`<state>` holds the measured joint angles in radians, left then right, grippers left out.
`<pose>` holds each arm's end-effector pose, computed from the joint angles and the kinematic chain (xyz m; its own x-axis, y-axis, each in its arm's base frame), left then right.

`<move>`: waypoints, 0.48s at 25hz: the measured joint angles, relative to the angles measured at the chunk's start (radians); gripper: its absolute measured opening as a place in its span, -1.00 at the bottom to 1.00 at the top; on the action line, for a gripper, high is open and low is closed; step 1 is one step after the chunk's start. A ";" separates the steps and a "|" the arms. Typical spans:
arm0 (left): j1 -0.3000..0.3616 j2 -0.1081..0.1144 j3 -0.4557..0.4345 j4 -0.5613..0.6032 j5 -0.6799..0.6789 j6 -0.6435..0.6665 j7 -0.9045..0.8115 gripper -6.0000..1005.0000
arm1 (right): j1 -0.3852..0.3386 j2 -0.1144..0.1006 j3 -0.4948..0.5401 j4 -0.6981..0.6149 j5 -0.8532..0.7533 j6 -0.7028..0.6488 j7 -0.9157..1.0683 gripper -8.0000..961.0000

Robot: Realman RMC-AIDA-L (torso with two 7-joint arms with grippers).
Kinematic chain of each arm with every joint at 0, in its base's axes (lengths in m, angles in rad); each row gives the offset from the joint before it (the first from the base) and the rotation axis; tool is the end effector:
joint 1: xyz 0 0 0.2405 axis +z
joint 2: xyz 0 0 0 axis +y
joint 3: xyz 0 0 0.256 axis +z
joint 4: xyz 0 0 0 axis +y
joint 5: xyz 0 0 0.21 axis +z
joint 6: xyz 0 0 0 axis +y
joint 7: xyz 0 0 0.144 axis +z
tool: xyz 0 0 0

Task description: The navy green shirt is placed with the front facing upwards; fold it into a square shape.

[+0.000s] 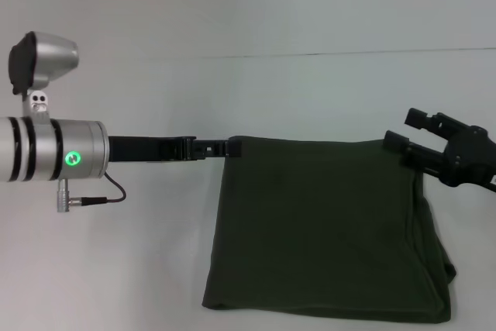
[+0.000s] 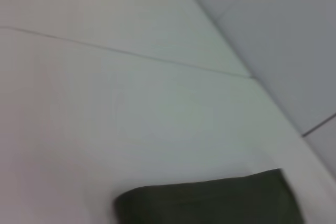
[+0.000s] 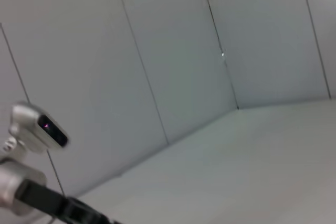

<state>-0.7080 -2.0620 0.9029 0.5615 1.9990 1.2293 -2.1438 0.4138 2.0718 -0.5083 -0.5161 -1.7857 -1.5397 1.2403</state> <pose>-0.2276 0.3883 -0.0339 0.4193 0.8067 0.4165 0.8826 -0.4697 0.0213 0.3030 0.3093 0.0213 0.5906 -0.2837 -0.7555 -0.6503 -0.7217 -0.2374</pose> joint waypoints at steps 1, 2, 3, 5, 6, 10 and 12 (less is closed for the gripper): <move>-0.008 0.000 0.001 -0.007 0.016 -0.016 -0.007 0.91 | -0.003 0.000 0.007 0.000 0.000 -0.006 0.001 0.73; -0.022 0.000 0.002 -0.021 0.044 -0.043 -0.014 0.91 | -0.006 -0.001 0.012 0.000 0.000 -0.010 0.001 0.72; -0.033 0.000 0.002 -0.034 0.057 -0.062 -0.016 0.91 | -0.010 -0.001 0.016 0.000 0.000 -0.010 0.002 0.72; -0.051 -0.002 0.002 -0.060 0.083 -0.101 -0.019 0.91 | -0.014 0.001 0.016 -0.001 0.000 -0.011 0.002 0.72; -0.061 -0.004 0.002 -0.074 0.097 -0.122 -0.021 0.91 | -0.014 0.001 0.016 -0.001 0.000 -0.011 0.002 0.72; -0.079 -0.020 0.002 -0.103 0.118 -0.166 -0.025 0.90 | -0.018 0.004 0.017 -0.001 0.001 -0.011 0.002 0.72; -0.088 -0.031 0.002 -0.108 0.119 -0.172 -0.025 0.90 | -0.019 0.005 0.017 -0.001 0.001 -0.009 0.002 0.72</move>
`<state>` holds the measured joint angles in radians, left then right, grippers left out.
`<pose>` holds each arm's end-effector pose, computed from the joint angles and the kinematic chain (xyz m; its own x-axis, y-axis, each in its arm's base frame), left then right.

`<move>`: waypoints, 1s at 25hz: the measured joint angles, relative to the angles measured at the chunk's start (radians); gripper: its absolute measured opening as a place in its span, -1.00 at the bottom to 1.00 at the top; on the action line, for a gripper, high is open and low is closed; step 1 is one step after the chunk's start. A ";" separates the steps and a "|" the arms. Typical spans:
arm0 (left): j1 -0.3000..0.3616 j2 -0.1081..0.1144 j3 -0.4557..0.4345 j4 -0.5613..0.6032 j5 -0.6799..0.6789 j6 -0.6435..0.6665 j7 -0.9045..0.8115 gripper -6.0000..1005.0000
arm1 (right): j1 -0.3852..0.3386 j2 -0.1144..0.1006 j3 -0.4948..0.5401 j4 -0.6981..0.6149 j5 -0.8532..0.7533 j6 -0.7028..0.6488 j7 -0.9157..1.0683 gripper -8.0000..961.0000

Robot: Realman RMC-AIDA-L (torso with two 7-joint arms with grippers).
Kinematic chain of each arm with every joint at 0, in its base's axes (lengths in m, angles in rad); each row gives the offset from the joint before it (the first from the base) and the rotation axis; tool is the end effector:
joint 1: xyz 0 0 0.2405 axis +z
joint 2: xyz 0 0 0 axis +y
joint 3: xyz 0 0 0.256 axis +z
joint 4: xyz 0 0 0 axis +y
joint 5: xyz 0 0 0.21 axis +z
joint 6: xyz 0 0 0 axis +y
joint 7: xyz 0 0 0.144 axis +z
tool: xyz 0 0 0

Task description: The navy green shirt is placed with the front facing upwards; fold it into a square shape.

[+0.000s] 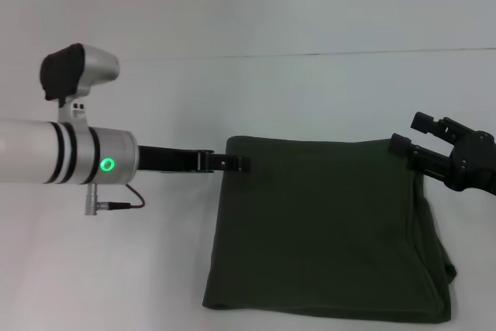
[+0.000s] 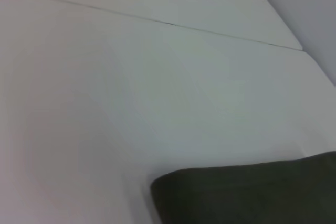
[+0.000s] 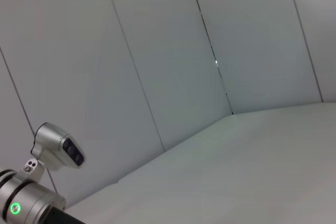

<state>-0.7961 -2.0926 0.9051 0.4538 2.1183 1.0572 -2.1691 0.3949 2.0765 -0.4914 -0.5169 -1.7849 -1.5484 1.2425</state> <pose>-0.2267 0.3985 -0.0657 0.4365 0.8256 0.3577 0.8964 -0.4332 -0.0941 0.3080 0.3030 0.0221 0.5725 -0.2892 -0.7672 -0.6691 -0.7056 -0.2332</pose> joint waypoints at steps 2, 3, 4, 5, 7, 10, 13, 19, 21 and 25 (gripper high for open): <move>-0.012 -0.007 0.006 -0.011 0.002 -0.006 0.000 0.90 | 0.000 0.000 0.000 0.001 0.000 0.002 0.000 0.72; -0.020 -0.010 0.013 -0.019 0.003 -0.009 0.000 0.89 | 0.000 0.000 0.000 0.001 -0.001 0.004 0.000 0.72; -0.027 -0.013 0.020 -0.027 0.004 -0.012 0.000 0.89 | 0.000 0.000 0.000 0.002 -0.002 0.005 0.000 0.72; -0.034 -0.017 0.027 -0.034 0.004 -0.018 0.000 0.89 | 0.000 0.000 0.001 0.002 -0.003 0.005 0.000 0.72; -0.044 -0.025 0.034 -0.045 0.005 -0.036 -0.001 0.89 | 0.000 0.000 0.001 0.002 -0.003 0.006 0.000 0.72; -0.051 -0.030 0.036 -0.050 0.005 -0.052 -0.007 0.89 | -0.001 0.001 0.001 0.004 -0.005 0.005 0.000 0.72; -0.054 -0.030 0.036 -0.054 0.005 -0.069 -0.024 0.88 | -0.001 0.000 0.001 0.006 -0.005 0.006 0.000 0.72; -0.044 -0.030 0.030 -0.051 0.004 -0.086 -0.042 0.88 | -0.002 0.000 -0.002 0.007 -0.005 0.010 0.000 0.72; -0.044 -0.029 0.030 -0.053 0.004 -0.087 -0.050 0.88 | -0.002 0.002 -0.004 0.006 -0.005 0.013 0.000 0.72; -0.044 -0.030 0.033 -0.054 0.006 -0.087 -0.063 0.88 | -0.002 0.003 -0.005 0.003 -0.005 0.014 0.000 0.72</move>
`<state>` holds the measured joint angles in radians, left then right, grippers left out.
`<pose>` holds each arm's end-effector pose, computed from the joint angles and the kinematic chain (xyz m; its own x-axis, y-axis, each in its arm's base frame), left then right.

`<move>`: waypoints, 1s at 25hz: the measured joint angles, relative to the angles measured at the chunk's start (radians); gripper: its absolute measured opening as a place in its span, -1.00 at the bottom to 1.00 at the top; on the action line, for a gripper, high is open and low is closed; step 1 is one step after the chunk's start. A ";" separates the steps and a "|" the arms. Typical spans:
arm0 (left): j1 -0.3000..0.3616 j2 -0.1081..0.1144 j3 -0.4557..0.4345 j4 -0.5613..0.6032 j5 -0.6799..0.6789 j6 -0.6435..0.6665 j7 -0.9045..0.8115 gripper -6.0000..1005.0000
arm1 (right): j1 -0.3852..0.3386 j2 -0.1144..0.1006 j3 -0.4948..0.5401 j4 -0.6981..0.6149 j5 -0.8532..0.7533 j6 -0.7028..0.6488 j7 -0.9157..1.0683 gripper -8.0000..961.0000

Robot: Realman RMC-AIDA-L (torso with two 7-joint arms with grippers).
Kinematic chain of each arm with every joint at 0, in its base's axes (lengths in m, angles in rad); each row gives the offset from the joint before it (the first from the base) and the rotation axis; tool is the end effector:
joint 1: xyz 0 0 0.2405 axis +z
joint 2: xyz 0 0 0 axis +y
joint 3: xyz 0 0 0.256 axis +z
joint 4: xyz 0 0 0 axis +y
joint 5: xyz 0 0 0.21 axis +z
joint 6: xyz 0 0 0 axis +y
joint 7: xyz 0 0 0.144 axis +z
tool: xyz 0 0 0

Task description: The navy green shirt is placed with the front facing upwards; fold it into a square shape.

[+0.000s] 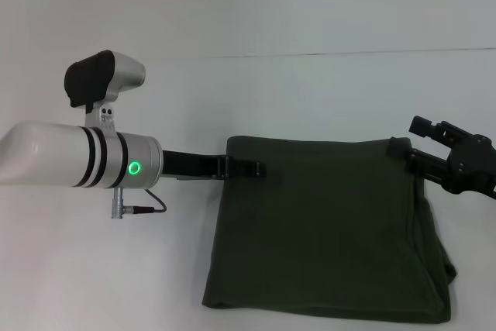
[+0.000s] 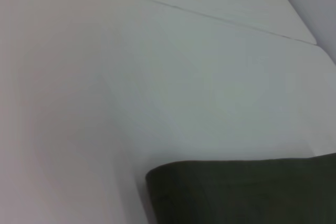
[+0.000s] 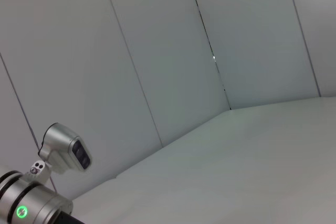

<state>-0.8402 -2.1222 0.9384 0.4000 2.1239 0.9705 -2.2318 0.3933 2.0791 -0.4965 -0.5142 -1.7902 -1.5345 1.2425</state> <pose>-0.2168 0.3991 -0.0882 0.3979 0.8510 0.3429 0.9164 -0.3868 -0.1033 0.3095 0.3027 0.0191 0.5749 -0.3004 -0.7611 -0.6751 -0.6996 -0.2338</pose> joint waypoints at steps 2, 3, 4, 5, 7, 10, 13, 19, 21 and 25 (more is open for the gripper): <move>0.000 -0.002 0.001 0.000 0.000 0.000 -0.004 0.88 | 0.001 0.000 -0.001 0.000 0.000 0.000 0.000 0.72; -0.001 -0.003 0.002 -0.001 0.000 0.001 -0.005 0.87 | 0.002 0.000 -0.001 0.000 0.000 0.001 0.000 0.72; -0.001 -0.003 0.002 -0.001 0.000 0.001 -0.006 0.86 | 0.002 0.000 -0.002 -0.001 0.000 0.001 0.000 0.72; -0.002 -0.005 0.002 -0.002 0.001 0.001 -0.007 0.85 | 0.002 0.000 -0.002 -0.001 0.000 0.001 0.000 0.72; -0.004 -0.006 0.002 -0.002 0.001 0.002 -0.010 0.83 | 0.002 0.000 -0.002 -0.001 0.000 0.001 0.000 0.72; -0.008 -0.007 0.010 -0.003 0.001 0.007 -0.018 0.81 | 0.002 -0.001 -0.001 -0.001 0.000 0.000 0.000 0.72; -0.009 -0.008 0.026 -0.003 0.002 0.009 -0.019 0.73 | 0.002 -0.001 0.002 -0.001 0.000 -0.001 0.000 0.72; -0.004 -0.013 0.027 0.004 -0.003 0.006 -0.018 0.31 | 0.001 -0.001 -0.002 -0.001 0.000 0.000 0.000 0.72; -0.003 -0.013 0.025 0.004 -0.005 0.005 -0.015 0.15 | 0.001 -0.001 -0.001 -0.001 0.000 0.000 0.000 0.72; -0.003 -0.014 0.028 0.006 -0.006 0.006 -0.011 -0.37 | 0.002 -0.001 0.002 -0.001 0.000 0.000 0.000 0.72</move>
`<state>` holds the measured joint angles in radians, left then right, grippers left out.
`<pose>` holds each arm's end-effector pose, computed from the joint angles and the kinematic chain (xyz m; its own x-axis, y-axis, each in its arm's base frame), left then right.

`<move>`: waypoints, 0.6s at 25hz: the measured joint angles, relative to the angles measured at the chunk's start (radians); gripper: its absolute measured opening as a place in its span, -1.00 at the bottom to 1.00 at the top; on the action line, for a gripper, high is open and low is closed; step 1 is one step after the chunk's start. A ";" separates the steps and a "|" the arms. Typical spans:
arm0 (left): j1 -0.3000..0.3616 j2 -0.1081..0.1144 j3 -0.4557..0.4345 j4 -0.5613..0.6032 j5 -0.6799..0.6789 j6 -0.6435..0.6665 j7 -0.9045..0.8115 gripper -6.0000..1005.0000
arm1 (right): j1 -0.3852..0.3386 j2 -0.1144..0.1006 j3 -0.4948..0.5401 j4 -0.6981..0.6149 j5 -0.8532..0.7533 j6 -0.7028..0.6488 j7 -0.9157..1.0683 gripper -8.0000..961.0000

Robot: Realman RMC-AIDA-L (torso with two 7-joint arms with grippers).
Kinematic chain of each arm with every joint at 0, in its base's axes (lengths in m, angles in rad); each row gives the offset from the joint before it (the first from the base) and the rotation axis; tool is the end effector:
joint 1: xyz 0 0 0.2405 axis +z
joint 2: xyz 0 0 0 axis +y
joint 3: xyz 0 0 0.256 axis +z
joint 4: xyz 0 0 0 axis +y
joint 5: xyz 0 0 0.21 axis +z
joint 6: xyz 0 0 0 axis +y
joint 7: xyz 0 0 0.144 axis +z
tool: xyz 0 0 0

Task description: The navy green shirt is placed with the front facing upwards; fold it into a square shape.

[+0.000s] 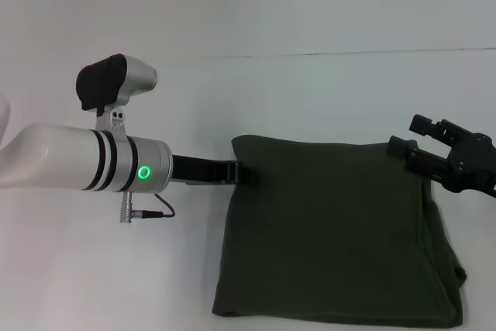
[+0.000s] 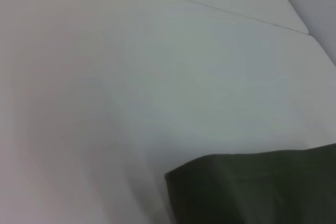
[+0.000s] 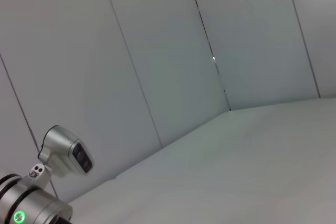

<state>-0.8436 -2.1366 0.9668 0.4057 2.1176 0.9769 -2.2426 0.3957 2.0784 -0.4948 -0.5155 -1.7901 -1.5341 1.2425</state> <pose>-0.2103 0.3948 -0.0962 0.4067 0.8551 0.3215 0.9121 -0.4001 -0.0898 0.3091 0.3037 0.0199 0.5763 -0.2975 -0.7612 -0.6736 -0.7002 -0.2364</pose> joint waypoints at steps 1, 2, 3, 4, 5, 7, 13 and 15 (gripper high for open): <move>0.000 -0.001 0.000 0.000 0.000 0.000 0.000 -0.54 | 0.000 0.000 0.000 0.000 0.000 0.000 0.000 0.72; 0.000 -0.001 0.001 0.000 0.000 0.000 0.000 -0.57 | 0.001 0.000 0.000 0.000 0.000 0.000 0.000 0.72; 0.000 -0.002 0.001 0.001 0.000 0.000 0.000 -0.61 | 0.001 0.000 0.001 0.000 0.000 0.000 0.000 0.72; 0.000 -0.002 0.001 0.001 0.000 -0.001 0.000 -0.64 | 0.002 0.000 0.001 0.000 0.000 0.000 0.000 0.72; 0.000 -0.002 0.001 0.001 0.000 -0.003 0.001 -0.67 | 0.002 0.000 0.001 0.000 0.000 0.000 0.000 0.72; 0.002 -0.002 -0.003 0.003 0.000 -0.005 0.001 -0.73 | 0.003 0.000 0.002 0.000 0.000 0.001 0.000 0.72; 0.051 -0.013 -0.020 0.070 -0.001 -0.008 0.001 -0.86 | 0.004 0.000 0.004 0.001 0.003 0.009 0.000 0.72; 0.072 -0.016 -0.020 0.099 -0.001 -0.009 -0.003 -0.86 | 0.006 0.000 0.004 0.003 0.003 0.011 0.000 0.72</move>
<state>-0.7720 -2.1525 0.9465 0.5049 2.1169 0.9675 -2.2457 0.4022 2.0785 -0.4908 -0.5128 -1.7870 -1.5227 1.2425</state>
